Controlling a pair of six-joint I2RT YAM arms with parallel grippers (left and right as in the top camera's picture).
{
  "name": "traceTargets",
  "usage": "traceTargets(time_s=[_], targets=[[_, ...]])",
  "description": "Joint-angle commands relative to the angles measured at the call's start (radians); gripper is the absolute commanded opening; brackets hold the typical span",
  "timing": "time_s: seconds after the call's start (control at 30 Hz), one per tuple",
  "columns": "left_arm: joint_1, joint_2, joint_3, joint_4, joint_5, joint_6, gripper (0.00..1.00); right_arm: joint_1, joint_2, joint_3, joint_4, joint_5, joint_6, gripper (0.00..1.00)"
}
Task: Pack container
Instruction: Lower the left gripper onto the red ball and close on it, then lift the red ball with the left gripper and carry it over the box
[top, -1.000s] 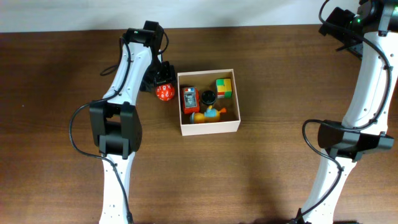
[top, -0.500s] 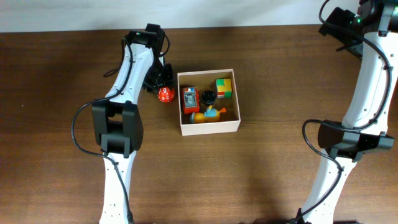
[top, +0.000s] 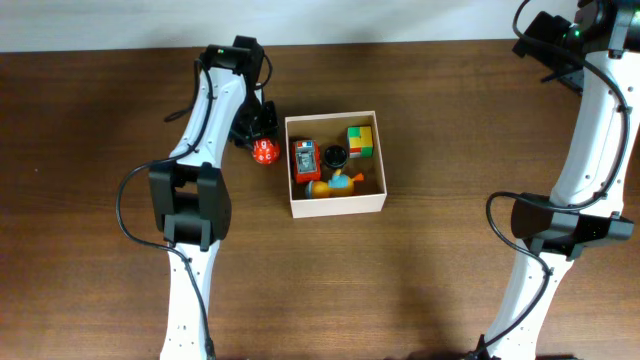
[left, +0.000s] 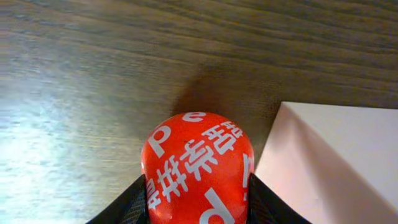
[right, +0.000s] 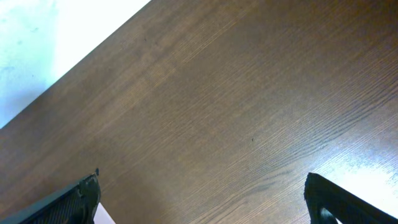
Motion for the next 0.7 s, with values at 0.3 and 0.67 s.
traceTargets(time_s=[0.3, 0.67], targets=[[0.021, 0.023, 0.158, -0.081, -0.023, 0.051, 0.33, -0.006, -0.036, 0.018, -0.006, 0.002, 0.011, 0.99], [0.021, -0.003, 0.399, -0.213, 0.0, 0.157, 0.3, -0.006, -0.036, 0.018, -0.006, 0.002, 0.011, 0.99]])
